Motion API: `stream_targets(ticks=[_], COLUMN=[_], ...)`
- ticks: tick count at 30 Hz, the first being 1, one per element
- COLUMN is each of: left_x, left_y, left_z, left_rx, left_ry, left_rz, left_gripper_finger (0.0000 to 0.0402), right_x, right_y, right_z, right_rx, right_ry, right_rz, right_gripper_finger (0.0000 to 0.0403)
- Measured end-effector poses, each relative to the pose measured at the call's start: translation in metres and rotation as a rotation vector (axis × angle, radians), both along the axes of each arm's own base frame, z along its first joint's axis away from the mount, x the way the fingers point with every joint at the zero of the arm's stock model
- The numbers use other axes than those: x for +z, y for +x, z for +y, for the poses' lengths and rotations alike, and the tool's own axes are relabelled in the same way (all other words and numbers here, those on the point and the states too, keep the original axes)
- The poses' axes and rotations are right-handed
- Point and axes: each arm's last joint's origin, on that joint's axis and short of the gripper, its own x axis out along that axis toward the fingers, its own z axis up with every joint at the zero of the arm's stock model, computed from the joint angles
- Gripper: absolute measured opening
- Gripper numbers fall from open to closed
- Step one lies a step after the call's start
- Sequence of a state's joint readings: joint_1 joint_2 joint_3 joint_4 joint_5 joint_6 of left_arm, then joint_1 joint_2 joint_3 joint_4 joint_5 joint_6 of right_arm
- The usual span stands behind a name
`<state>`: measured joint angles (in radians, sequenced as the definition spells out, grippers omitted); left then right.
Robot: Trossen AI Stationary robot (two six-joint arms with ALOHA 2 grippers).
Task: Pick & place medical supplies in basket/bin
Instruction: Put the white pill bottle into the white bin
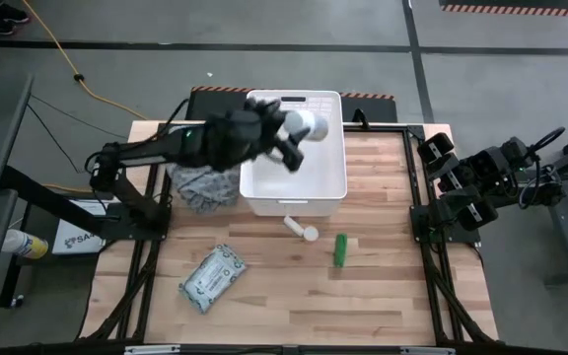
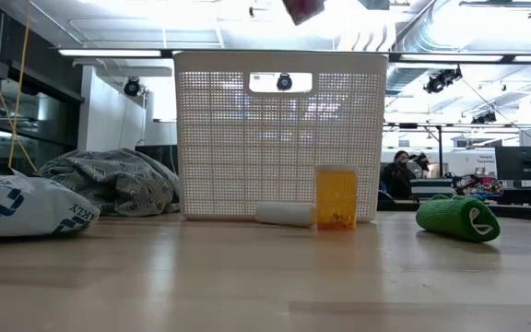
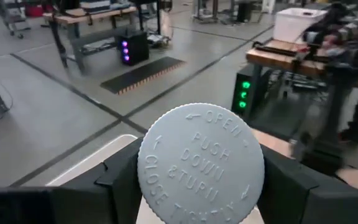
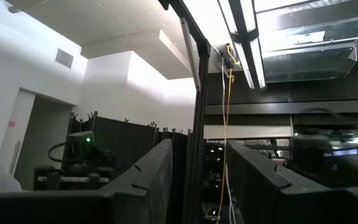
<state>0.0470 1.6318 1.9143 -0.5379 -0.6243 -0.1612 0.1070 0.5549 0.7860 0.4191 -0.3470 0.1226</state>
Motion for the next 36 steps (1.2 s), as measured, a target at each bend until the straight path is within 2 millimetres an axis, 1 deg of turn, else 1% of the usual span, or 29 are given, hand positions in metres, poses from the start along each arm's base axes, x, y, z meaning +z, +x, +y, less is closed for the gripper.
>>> stream_targets(ticks=[1, 2, 4, 6, 8, 12, 15, 17, 19, 21, 23, 27, 28, 33, 36], left_x=[-0.004, -0.01, -0.018, -0.031, -0.043, -0.074, -0.095, -0.107, -0.118, -0.129, -0.137, -0.15, -0.153, -0.165, -0.176], left_y=[0.002, 0.008, 0.015, 0.025, 0.032, 0.049, 0.059, 0.061, 0.065, 0.068, 0.071, 0.078, 0.08, 0.086, 0.091], left_z=[0.01, 0.021, 0.039, 0.058, 0.072, 0.104, 0.125, 0.138, 0.148, 0.156, 0.162, 0.171, 0.172, 0.175, 0.177], left_rx=[0.013, 0.024, 0.034, 0.04, 0.033, 0.04, 0.048, 0.05, 0.045, 0.042, 0.026, 0.012, 0.011, 0.011, 0.014], left_ry=[-0.006, -0.012, -0.027, -0.046, -0.069, -0.122, -0.173, -0.216, -0.235, -0.257, -0.275, -0.286, -0.287, -0.291, -0.299], left_rz=[0.018, 0.029, 0.048, 0.075, 0.11, 0.172, 0.183, 0.203, 0.214, 0.237, 0.246, 0.235, 0.233, 0.244, 0.264], left_gripper_finger=[0.0291, 0.0296, 0.0296, 0.0285, 0.0271, 0.0269, 0.028, 0.0293, 0.0296, 0.0286, 0.0271, 0.0269, 0.027, 0.0306, 0.0298], right_x=[0.0, 0.0, 0.0, 0.0, 0.0, -0.001, -0.001, -0.001, -0.001, -0.001, -0.001, -0.001, -0.001, -0.001, -0.001], right_y=[0.0, 0.0, 0.0, 0.0, 0.0, 0.001, 0.001, 0.002, 0.002, 0.002, 0.002, 0.002, 0.002, 0.002, 0.002], right_z=[0.0, 0.0, 0.0, 0.0, 0.0, -0.001, -0.001, -0.002, -0.002, -0.002, -0.002, -0.002, -0.002, -0.003, -0.003], right_rx=[0.0, -0.003, -0.009, -0.011, -0.019, -0.026, -0.045, -0.059, -0.063, -0.063, -0.063, -0.063, -0.064, -0.086, -0.1], right_ry=[-0.001, -0.003, -0.011, -0.013, -0.009, -0.005, 0.009, 0.019, 0.021, 0.021, 0.021, 0.021, 0.021, 0.038, 0.048], right_rz=[0.0, -0.001, -0.003, -0.004, -0.003, 0.002, 0.009, 0.012, 0.014, 0.015, 0.015, 0.015, 0.016, 0.018, 0.022], right_gripper_finger=[0.0142, 0.0142, 0.0142, 0.0142, 0.0142, 0.0142, 0.0142, 0.0142, 0.0142, 0.0142, 0.0142, 0.014, 0.014, 0.014, 0.014])
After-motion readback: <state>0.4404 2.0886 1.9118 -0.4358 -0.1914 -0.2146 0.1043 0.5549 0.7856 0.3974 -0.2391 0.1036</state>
